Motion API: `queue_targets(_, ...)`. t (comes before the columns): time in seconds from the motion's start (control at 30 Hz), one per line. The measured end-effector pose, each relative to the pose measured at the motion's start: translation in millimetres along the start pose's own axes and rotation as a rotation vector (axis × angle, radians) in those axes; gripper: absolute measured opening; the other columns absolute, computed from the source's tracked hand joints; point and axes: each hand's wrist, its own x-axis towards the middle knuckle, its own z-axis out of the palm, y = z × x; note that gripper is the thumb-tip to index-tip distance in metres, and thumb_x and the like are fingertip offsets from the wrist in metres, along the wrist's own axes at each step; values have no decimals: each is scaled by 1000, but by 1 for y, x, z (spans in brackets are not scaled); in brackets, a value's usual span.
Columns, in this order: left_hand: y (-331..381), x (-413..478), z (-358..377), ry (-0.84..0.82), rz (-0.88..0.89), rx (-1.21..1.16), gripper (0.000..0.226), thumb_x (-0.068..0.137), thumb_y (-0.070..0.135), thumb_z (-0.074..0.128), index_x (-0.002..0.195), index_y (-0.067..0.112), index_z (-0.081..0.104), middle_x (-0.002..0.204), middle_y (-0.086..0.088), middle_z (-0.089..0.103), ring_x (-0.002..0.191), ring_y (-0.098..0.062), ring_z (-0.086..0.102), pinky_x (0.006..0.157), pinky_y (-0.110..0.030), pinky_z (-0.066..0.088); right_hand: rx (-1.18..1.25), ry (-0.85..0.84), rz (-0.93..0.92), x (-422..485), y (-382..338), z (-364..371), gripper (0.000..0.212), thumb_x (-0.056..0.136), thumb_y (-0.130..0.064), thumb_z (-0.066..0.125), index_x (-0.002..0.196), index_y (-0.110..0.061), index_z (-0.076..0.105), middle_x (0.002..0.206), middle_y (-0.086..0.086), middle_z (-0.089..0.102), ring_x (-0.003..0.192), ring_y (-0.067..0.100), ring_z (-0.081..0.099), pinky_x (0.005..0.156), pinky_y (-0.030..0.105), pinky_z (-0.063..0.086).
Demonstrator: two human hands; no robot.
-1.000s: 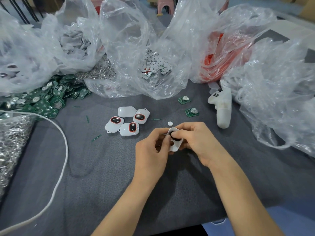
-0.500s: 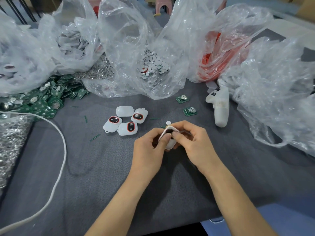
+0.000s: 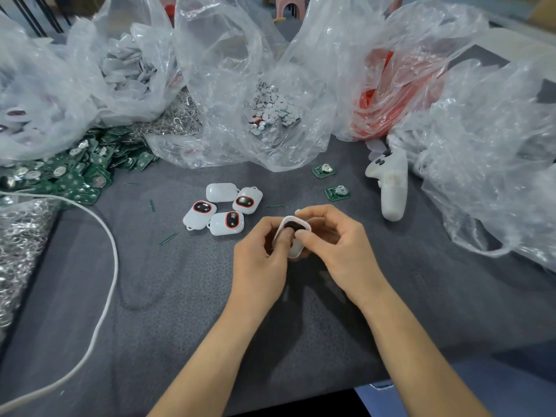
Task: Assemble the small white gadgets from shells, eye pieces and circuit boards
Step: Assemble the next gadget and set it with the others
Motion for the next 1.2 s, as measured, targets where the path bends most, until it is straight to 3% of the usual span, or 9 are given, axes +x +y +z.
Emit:
queue_targets(0.17, -1, 0, 4, 17, 15, 136, 15, 90, 9, 61, 92, 24, 60, 78, 10, 69, 70, -4, 65, 69, -26, 52, -200, 72, 4, -1, 2, 1, 17, 83, 2, 65, 86, -15, 67, 79, 1, 70, 75, 13, 67, 70, 28, 55)
queue_targets(0.37, -3, 1, 5, 24, 45, 166, 14, 89, 5, 61, 87, 19, 59, 73, 13, 66, 69, 2, 62, 61, -12, 44, -377, 138, -41, -3, 1, 7, 15, 82, 3, 64, 80, -12, 64, 69, -7, 67, 64, 0, 62, 57, 8, 44)
queue_targets(0.57, -4, 4, 2, 87, 33, 64, 29, 89, 2, 60, 92, 31, 56, 85, 15, 67, 81, 3, 64, 69, -8, 46, -316, 183, -53, 4, -6, 12, 20, 79, 2, 69, 86, -16, 68, 77, -5, 69, 72, 3, 65, 71, 17, 53)
queue_targets(0.67, -4, 7, -3, 74, 1, -15, 30, 90, 1, 58, 95, 31, 62, 88, 16, 69, 84, 3, 64, 73, -9, 46, -352, 142, -97, 11, -12, 18, 17, 79, 0, 69, 85, -16, 68, 79, -5, 70, 73, 6, 66, 71, 20, 54)
queue_targets(0.93, -10, 14, -6, 96, -69, -83, 26, 91, 5, 59, 85, 29, 65, 79, 6, 71, 77, -9, 67, 73, -32, 55, -518, 207, -202, 10, -16, 31, 20, 78, 2, 67, 81, -18, 66, 80, 1, 66, 68, 7, 62, 65, 16, 51)
queue_targets(1.07, -12, 20, -11, 164, -83, -195, 12, 92, 6, 57, 88, 16, 64, 87, -12, 68, 85, -26, 66, 83, -52, 52, -496, -6, -182, 37, -45, 24, 15, 82, -7, 66, 77, -19, 71, 71, -9, 69, 65, 2, 63, 64, 12, 49)
queue_targets(1.13, -11, 26, -15, 176, -102, -310, 14, 94, -1, 52, 89, 10, 61, 96, -24, 64, 92, -32, 67, 88, -51, 53, -502, 21, -218, 72, -64, 19, 19, 85, -10, 63, 76, -24, 70, 68, -14, 67, 64, 2, 63, 66, 14, 50)
queue_targets(1.2, -8, 31, -17, 161, -110, -414, 11, 94, -7, 49, 90, 2, 54, 101, -31, 61, 90, -32, 70, 82, -38, 57, -585, 115, -247, 122, -73, 18, 20, 87, -7, 59, 83, -21, 72, 74, -11, 67, 70, 7, 62, 73, 18, 50)
